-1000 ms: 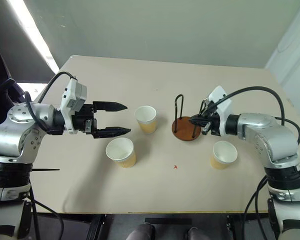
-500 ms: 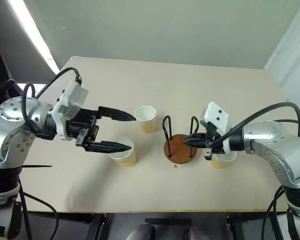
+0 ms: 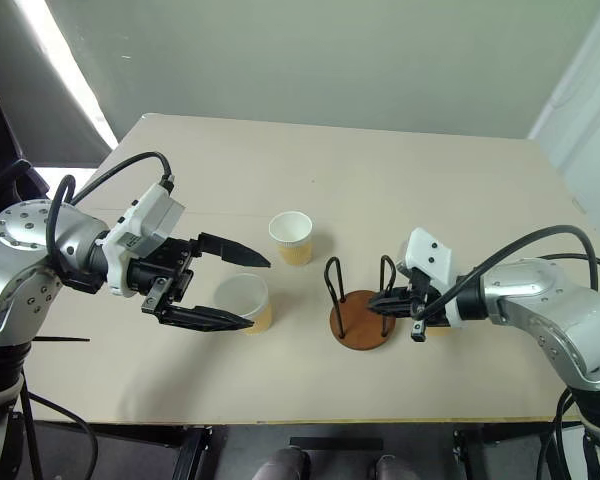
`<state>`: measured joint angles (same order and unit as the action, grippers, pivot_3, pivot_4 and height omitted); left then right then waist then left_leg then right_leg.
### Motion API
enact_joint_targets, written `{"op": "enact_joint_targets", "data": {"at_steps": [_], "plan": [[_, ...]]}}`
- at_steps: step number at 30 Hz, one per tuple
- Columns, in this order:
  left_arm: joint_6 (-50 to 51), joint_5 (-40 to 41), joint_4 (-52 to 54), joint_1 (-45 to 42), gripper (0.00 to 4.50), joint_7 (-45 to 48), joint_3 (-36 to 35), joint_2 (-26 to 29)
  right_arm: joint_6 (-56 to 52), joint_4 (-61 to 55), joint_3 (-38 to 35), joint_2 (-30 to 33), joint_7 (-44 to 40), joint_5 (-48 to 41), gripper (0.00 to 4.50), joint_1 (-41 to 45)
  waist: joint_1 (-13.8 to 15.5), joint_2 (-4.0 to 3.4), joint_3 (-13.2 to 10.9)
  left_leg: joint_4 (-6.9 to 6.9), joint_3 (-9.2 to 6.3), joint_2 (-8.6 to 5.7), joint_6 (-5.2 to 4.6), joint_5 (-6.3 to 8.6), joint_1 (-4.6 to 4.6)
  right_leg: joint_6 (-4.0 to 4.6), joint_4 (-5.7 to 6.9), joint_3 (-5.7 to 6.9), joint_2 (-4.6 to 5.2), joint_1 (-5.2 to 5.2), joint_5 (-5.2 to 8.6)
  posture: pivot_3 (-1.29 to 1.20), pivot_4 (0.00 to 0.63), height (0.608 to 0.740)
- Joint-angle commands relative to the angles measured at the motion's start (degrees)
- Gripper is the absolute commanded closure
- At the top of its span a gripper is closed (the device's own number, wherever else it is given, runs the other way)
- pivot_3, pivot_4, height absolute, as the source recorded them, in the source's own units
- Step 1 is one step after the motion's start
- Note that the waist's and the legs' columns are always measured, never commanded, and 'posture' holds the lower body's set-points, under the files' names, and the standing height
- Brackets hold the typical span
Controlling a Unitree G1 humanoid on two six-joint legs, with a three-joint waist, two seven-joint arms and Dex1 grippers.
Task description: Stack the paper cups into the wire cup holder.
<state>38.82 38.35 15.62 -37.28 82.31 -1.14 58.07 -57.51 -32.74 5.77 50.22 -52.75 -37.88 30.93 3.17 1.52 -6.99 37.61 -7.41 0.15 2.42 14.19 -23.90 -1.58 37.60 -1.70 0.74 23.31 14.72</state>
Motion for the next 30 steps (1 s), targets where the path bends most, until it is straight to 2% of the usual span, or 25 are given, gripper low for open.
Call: {"op": "enact_joint_targets", "data": {"at_steps": [1,9,13,16,21,30], "plan": [[0.07,0.38,1.39,-0.31,0.00,-0.14,-0.30,0.54,1.69,-2.03,0.11,-0.04,0.11,0.29,4.47,0.20,0.00,0.00,0.00,0.04,0.00,0.00,0.00,0.00,0.00,0.00,0.03,0.00,0.00,0.00,0.00,0.00,0.150,0.740],[0.23,0.64,2.23,0.27,0.00,-0.08,0.17,0.41,1.75,-1.99,3.39,-1.84,1.46,1.66,4.47,-0.12,-0.04,0.00,0.00,0.40,0.00,0.00,-0.05,0.03,0.00,0.00,0.32,0.00,0.00,-0.02,0.00,0.00,0.150,0.740],[0.11,0.54,2.33,0.42,0.00,-0.21,0.20,0.45,2.10,-1.60,4.89,-2.25,1.86,2.88,3.43,-0.23,-0.04,0.00,0.00,0.45,0.00,0.00,-0.05,0.03,0.00,0.00,0.37,0.00,0.00,-0.03,0.00,0.00,0.150,0.740],[0.12,0.61,2.32,0.46,0.00,-0.39,0.15,0.51,2.15,-1.45,5.08,-2.50,2.12,3.31,2.26,-0.52,-0.04,0.00,0.00,0.45,-0.01,0.00,-0.05,0.03,0.00,0.00,0.37,0.00,0.01,-0.03,0.00,0.00,0.150,0.740],[-0.12,0.62,2.62,1.02,0.00,-0.61,-0.17,0.57,2.08,-1.54,4.28,-2.46,3.00,3.93,0.62,-1.11,-0.05,0.00,0.00,0.44,0.00,0.00,-0.05,0.03,0.00,0.00,0.37,0.00,0.01,-0.03,0.00,0.00,0.150,0.740],[-2.91,-1.35,3.35,3.21,0.00,-1.21,-0.96,1.39,0.42,-5.61,-0.99,2.19,2.97,1.97,0.62,-6.41,-0.01,0.00,0.00,0.43,-0.01,-0.01,-0.05,0.04,-0.02,0.00,0.34,0.00,0.02,-0.04,0.00,0.00,0.150,0.740]]}}
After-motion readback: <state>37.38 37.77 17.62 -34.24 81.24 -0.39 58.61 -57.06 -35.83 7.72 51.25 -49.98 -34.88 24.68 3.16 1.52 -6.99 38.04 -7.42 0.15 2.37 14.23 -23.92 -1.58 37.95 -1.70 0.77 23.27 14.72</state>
